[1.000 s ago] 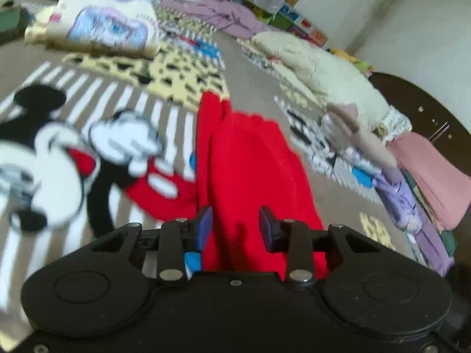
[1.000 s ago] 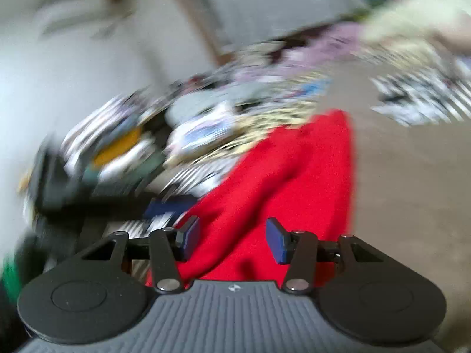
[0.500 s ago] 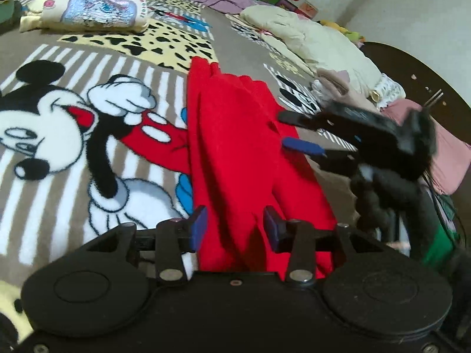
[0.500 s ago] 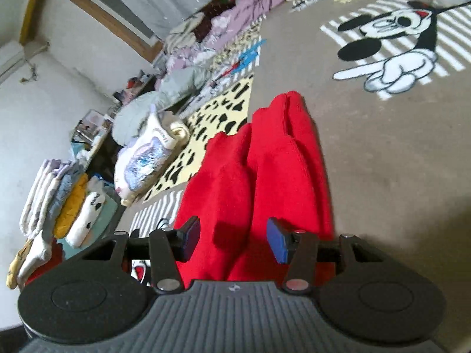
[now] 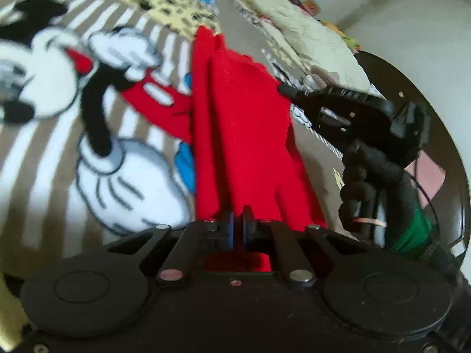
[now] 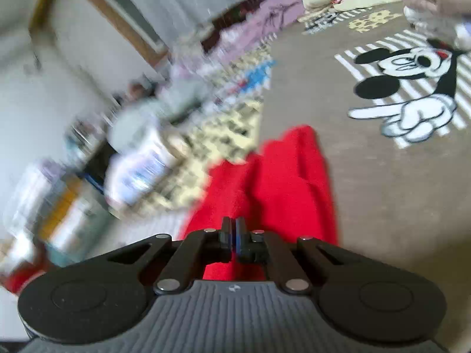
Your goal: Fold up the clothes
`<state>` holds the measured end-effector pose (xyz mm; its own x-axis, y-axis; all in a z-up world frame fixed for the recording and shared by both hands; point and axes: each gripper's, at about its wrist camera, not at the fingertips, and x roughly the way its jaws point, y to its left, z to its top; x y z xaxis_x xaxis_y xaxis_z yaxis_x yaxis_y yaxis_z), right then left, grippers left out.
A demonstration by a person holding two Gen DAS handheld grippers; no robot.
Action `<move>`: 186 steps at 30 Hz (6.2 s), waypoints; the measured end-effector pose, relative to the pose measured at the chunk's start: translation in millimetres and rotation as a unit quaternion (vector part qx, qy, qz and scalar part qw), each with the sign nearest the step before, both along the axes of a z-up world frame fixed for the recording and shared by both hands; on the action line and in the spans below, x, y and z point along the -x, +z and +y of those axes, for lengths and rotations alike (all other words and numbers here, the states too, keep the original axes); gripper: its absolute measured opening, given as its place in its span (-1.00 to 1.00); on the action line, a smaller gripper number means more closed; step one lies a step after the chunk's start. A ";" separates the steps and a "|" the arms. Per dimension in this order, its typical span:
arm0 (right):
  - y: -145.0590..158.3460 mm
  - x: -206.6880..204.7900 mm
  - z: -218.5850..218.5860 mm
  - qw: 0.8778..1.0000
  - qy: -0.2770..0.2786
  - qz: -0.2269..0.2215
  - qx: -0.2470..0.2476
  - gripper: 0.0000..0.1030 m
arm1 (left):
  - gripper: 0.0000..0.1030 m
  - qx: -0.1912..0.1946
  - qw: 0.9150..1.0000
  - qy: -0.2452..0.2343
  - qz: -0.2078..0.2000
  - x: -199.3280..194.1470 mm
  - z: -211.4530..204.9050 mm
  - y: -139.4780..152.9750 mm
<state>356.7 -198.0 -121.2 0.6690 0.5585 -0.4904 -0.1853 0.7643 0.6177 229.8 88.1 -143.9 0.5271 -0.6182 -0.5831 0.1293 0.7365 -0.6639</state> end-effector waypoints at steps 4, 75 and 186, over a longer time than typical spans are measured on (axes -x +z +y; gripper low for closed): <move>-5.2 -2.5 6.0 0.998 0.007 0.003 0.058 -0.73 | -0.92 -0.004 1.000 -0.009 -0.003 0.5 -0.5 1.4; -55.3 229.4 -57.2 0.992 -0.027 0.028 -0.122 -0.62 | -0.78 0.117 0.984 0.127 0.036 99.9 13.1 -8.2; 8.8 -11.5 -13.6 0.928 -0.002 -0.238 0.286 -0.29 | -0.21 -0.314 0.885 0.008 -0.343 -126.9 -43.2 60.0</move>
<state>368.2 -211.6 -112.4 0.8874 0.2946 -0.3545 -0.3290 0.9435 -0.0395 356.6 44.8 -83.9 0.8957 -0.2748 -0.3496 0.3300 0.9377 0.1083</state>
